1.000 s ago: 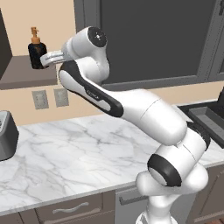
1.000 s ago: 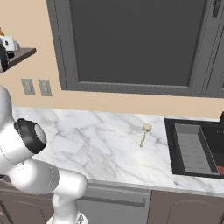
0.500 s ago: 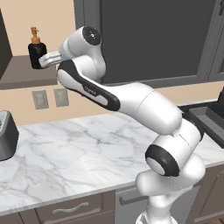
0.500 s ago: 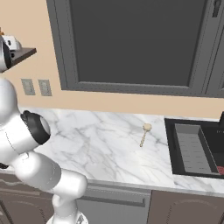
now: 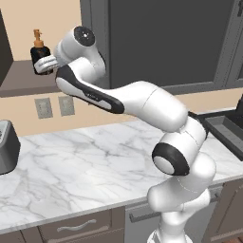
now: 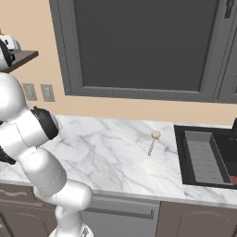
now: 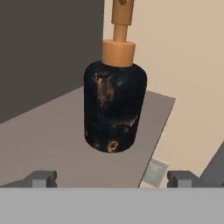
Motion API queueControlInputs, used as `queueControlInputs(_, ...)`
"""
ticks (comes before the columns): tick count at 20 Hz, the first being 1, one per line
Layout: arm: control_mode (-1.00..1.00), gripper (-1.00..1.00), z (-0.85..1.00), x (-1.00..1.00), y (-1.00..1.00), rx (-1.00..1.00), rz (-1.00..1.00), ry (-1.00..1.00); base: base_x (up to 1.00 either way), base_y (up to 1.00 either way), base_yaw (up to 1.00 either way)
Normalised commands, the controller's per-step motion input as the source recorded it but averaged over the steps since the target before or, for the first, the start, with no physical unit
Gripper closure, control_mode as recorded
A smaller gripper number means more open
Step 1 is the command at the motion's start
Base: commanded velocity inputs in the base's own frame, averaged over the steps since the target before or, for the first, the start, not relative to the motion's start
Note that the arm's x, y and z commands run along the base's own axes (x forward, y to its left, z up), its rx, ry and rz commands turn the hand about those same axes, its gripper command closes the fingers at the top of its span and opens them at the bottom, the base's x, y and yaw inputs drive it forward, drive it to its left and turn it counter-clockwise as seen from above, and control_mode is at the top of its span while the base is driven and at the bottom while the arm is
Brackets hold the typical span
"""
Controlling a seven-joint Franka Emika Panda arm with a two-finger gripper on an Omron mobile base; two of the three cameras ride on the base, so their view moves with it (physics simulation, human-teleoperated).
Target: Locate and retrieve the dish brush and soap dispenser from the cabinet. Place them next to the sink.
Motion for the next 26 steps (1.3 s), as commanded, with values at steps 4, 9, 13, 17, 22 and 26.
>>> queueControlInputs(4, -1.00, -1.00, -0.14, 0.34, 0.24, -0.01, 0.00, -0.06, 0.00, 0.00, 0.00)
queueControlInputs(9, -1.00, -1.00, -0.11, 0.31, 0.25, 0.00, 0.00, -0.03, 0.00, 0.00, 0.00)
queueControlInputs(13, -1.00, -1.00, -0.03, 0.34, 0.23, 0.00, 0.00, 0.00, 0.00, 0.00, 0.00)
queueControlInputs(17, -1.00, -1.00, -0.01, 0.35, 0.20, 0.00, 0.00, 0.00, 0.00, 0.00, 0.00)
queueControlInputs(22, -1.00, -1.00, -0.02, 0.33, 0.21, 0.00, 0.00, 0.00, 0.00, 0.00, 0.00)
queueControlInputs(26, -1.00, -1.00, -0.05, 0.29, 0.21, 0.00, 0.00, 0.00, 0.00, 0.00, 0.00)
